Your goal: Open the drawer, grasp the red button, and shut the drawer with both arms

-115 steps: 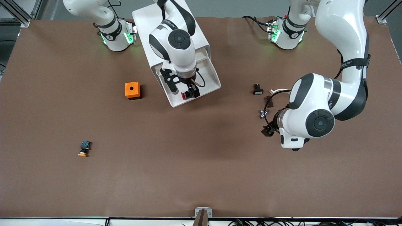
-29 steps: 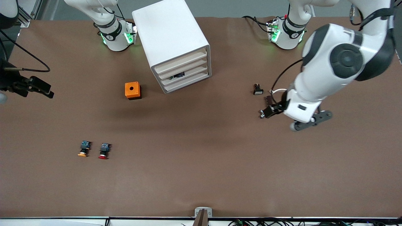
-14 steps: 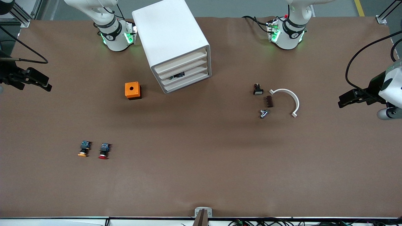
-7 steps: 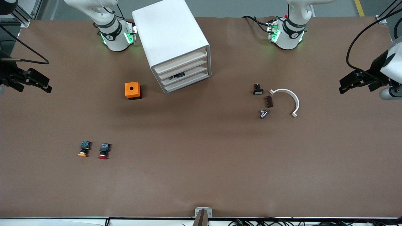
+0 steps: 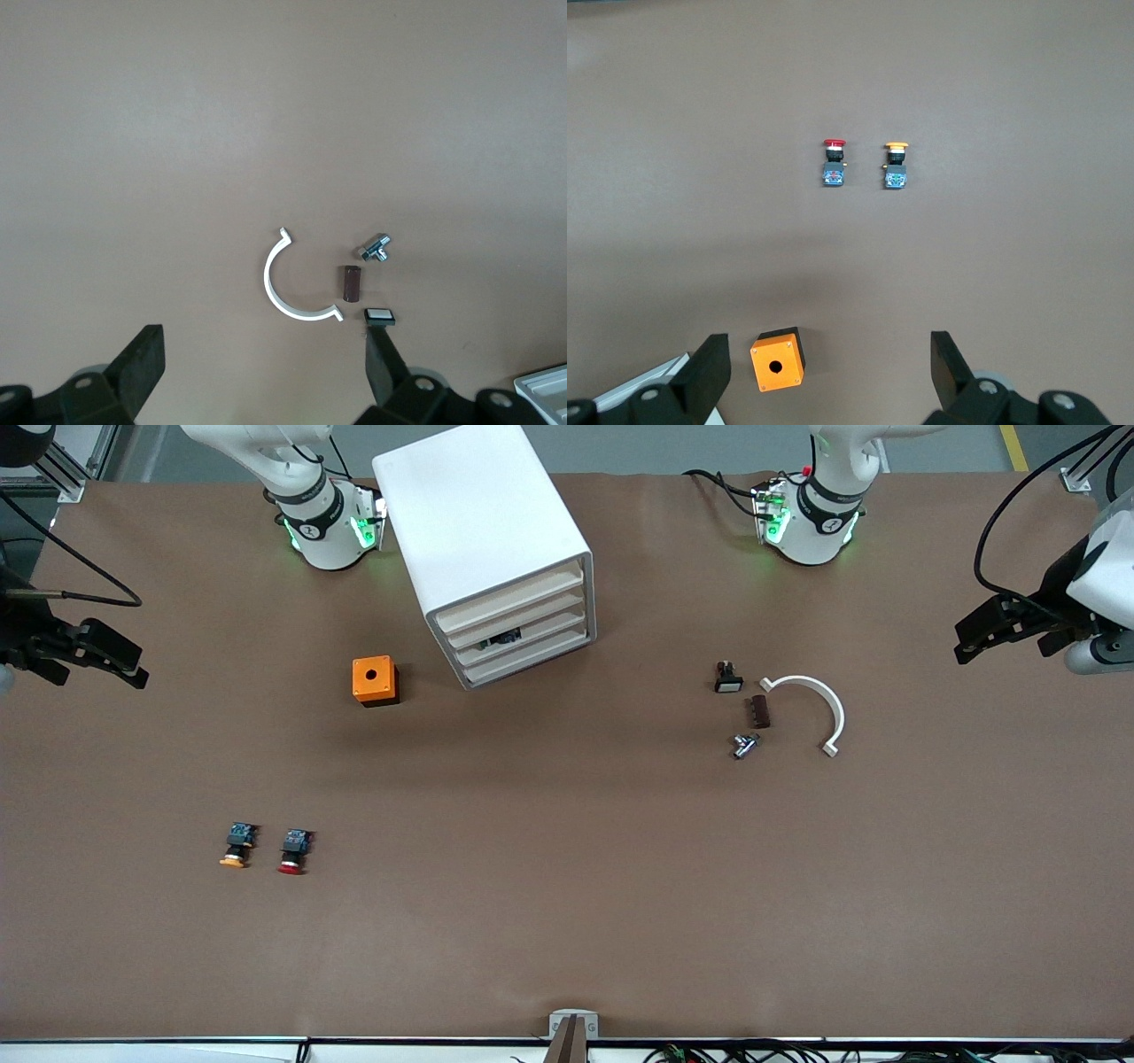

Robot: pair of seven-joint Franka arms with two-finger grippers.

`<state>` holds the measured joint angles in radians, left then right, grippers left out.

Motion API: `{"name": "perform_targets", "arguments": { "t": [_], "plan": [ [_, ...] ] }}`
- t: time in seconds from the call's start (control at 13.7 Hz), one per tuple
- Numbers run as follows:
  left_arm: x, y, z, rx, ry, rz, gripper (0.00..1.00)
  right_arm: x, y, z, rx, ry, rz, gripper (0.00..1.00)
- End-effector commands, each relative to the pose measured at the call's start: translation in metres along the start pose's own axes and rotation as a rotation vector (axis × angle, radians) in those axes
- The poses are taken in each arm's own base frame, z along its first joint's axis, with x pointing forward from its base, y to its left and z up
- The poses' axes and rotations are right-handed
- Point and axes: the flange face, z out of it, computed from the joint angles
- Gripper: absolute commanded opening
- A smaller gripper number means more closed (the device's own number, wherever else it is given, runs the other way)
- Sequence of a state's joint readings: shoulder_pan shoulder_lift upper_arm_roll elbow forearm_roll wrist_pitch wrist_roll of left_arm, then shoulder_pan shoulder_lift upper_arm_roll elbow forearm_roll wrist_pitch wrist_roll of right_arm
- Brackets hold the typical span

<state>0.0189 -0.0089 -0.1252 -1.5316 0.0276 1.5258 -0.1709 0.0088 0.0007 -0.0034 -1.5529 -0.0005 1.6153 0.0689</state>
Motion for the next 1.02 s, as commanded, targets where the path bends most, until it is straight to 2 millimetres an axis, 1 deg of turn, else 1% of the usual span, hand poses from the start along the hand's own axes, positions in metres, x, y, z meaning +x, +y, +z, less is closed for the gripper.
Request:
{"name": "perform_targets", "arguments": {
  "t": [0.0,0.22,0.36,0.95],
  "plan": [
    [-0.0158,-0.0005,-0.0011,-0.011,-0.007,-0.005,1.00,-0.0008,0.0003,-0.0033,-0.014,0.008,0.010,1.00],
    [-0.0199,0.0011,0.0030,-0.010,-0.001,-0.005,1.00,-0.0006,0.0012,-0.0027,-0.014,0.008,0.011,1.00],
    [-0.0228,0.0000,0.0007,-0.010,0.006,-0.007,1.00,-0.0008,-0.0022,-0.0027,-0.014,0.008,0.005,1.00],
    [-0.0213,0.0009,0.0006,-0.010,0.015,-0.004,1.00,-0.0014,-0.0031,-0.0029,-0.014,0.008,0.006,1.00]
  ]
}}
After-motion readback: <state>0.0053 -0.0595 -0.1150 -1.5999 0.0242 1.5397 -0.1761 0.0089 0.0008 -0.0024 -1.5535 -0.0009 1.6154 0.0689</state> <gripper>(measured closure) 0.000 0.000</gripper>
